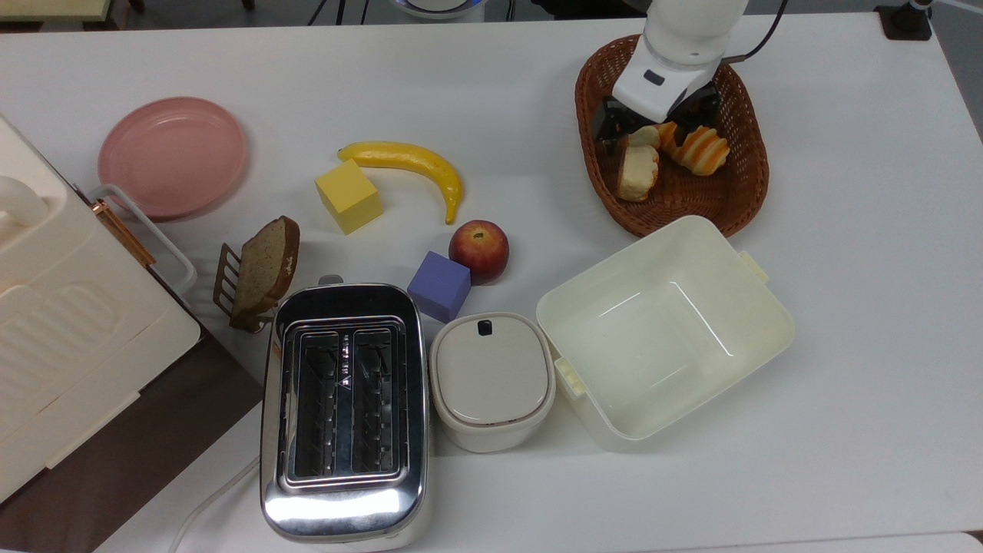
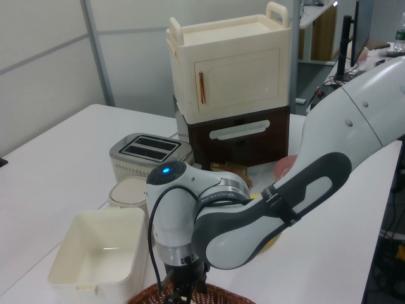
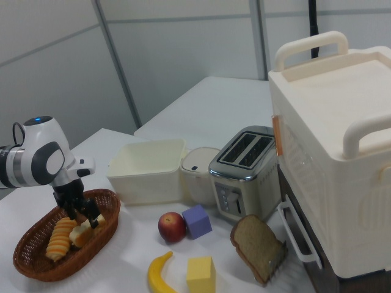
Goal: Put the bread on the table
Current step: 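Lower the open gripper onto the pale bread slice in the basket, then close the gripper on the pale bread slice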
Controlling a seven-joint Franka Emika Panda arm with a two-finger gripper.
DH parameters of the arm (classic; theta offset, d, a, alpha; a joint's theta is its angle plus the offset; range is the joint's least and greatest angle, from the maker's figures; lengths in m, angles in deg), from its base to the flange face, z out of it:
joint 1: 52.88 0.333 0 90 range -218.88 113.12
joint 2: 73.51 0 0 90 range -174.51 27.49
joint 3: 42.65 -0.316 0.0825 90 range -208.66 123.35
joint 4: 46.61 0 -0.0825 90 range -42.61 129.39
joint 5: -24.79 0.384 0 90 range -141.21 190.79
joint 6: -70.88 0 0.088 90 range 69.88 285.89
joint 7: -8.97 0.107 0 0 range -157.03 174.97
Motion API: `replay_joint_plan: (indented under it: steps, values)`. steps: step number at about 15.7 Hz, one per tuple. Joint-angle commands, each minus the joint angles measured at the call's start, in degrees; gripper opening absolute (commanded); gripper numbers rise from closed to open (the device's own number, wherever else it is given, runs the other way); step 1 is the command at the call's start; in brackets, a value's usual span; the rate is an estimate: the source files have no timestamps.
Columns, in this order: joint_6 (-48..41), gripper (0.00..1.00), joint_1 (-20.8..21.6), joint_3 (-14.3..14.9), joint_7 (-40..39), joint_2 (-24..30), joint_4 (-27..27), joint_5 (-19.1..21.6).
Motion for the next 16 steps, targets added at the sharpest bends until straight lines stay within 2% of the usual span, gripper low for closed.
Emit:
replay_joint_plan:
  steps: [1,16]
  values:
    - [1.8,1.0,-0.8,0.0,1.5,0.1,1.3,-2.3]
    - [3.0,1.0,-0.7,-0.1,1.9,-1.3,1.6,-3.1]
